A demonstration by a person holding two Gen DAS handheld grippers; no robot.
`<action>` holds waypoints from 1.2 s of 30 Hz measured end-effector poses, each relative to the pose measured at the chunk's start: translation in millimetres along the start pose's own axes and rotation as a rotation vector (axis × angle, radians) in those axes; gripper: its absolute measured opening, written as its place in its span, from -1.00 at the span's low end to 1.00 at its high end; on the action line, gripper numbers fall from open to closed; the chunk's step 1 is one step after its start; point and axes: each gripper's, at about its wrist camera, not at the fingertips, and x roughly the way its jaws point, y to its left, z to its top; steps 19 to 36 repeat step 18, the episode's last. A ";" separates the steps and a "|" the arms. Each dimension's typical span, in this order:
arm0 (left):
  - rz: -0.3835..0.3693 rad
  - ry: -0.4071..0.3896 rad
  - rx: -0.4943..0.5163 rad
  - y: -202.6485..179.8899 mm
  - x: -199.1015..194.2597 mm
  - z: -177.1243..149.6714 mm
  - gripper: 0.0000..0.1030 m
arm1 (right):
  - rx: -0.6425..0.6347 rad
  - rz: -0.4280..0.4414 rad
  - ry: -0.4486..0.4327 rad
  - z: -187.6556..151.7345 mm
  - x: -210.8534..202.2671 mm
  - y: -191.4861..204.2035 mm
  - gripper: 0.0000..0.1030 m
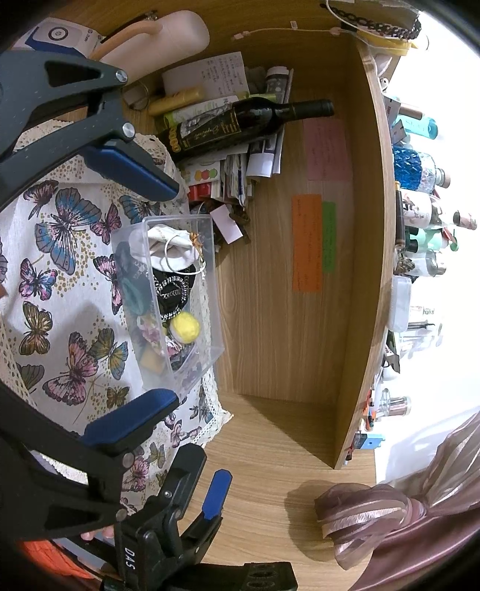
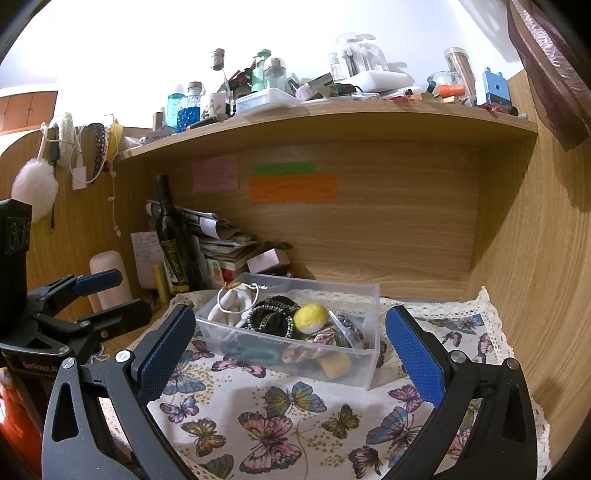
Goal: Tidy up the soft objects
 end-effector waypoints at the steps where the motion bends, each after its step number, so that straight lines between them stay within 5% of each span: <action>1: -0.002 0.001 -0.003 0.1 0.4 -0.2 1.00 | -0.001 -0.001 0.001 -0.2 0.2 0.6 1.00; 36: -0.015 0.015 -0.013 3.6 1.4 -1.8 1.00 | -0.003 0.001 0.012 -1.0 6.3 0.5 1.00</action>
